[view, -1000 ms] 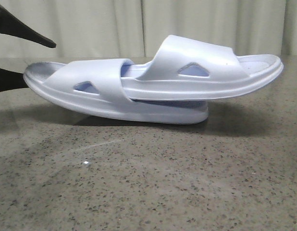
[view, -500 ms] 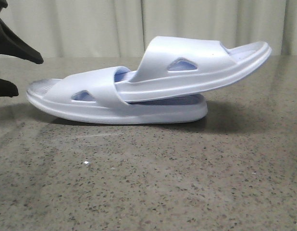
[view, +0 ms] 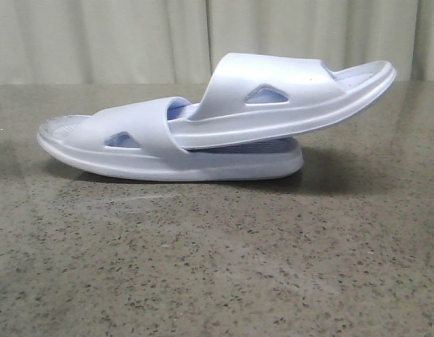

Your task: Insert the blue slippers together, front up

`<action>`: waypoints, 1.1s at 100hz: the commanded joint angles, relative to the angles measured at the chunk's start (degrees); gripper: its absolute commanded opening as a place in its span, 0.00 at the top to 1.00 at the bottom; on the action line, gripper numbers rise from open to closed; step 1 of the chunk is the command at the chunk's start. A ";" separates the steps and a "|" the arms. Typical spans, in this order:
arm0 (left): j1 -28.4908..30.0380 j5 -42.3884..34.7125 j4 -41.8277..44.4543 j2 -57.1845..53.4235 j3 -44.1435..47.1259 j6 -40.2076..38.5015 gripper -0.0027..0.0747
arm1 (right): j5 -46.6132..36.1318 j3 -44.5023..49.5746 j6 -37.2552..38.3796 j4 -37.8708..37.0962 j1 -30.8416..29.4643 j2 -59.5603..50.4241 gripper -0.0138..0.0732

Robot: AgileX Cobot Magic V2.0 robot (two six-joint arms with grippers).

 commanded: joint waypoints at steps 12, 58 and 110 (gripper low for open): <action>-0.28 -2.46 4.26 -10.92 -0.60 0.58 0.42 | -4.45 2.35 -0.43 -6.32 -0.34 0.00 0.41; -0.28 -10.55 9.13 -35.12 15.06 0.69 0.42 | -10.98 15.90 -0.03 -8.84 -10.24 -10.11 0.42; -0.28 -12.29 9.17 -39.21 21.41 0.69 0.57 | -8.43 19.58 -0.03 -11.16 -12.51 -17.82 0.48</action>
